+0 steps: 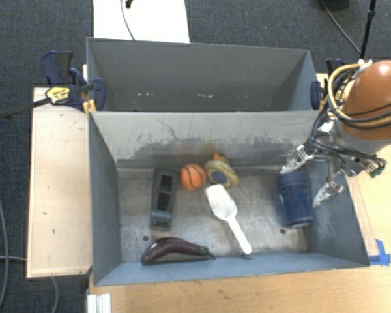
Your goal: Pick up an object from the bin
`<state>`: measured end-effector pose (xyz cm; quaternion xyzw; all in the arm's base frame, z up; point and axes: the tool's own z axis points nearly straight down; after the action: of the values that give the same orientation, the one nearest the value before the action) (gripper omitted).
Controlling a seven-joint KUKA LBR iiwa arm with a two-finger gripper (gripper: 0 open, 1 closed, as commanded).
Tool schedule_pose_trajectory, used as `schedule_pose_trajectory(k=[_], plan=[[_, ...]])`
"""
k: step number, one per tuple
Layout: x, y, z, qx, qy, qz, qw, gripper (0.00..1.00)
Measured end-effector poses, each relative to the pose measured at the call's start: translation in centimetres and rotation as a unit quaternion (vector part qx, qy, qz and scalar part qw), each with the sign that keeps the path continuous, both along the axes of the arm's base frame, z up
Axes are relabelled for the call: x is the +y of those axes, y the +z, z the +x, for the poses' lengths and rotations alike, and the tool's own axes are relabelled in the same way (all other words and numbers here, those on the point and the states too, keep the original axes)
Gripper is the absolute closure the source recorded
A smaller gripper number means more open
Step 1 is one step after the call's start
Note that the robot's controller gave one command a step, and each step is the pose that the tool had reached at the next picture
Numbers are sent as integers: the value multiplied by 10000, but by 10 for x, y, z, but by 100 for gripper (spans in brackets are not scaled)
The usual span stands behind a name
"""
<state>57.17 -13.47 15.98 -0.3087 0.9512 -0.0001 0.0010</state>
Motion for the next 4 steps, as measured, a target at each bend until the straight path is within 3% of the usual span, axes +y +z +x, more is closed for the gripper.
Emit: schedule_pose_trajectory(k=[1, 2, 3, 4], plan=[[-8, -11, -18, -1, 1568, 0, 9876, 0], [-10, -39, 0, -11, 1891, 12, 9820, 0], [12, -76, 5, -43, 3931, 95, 9194, 100], [11, -76, 5, -42, 3924, 95, 9197, 100]])
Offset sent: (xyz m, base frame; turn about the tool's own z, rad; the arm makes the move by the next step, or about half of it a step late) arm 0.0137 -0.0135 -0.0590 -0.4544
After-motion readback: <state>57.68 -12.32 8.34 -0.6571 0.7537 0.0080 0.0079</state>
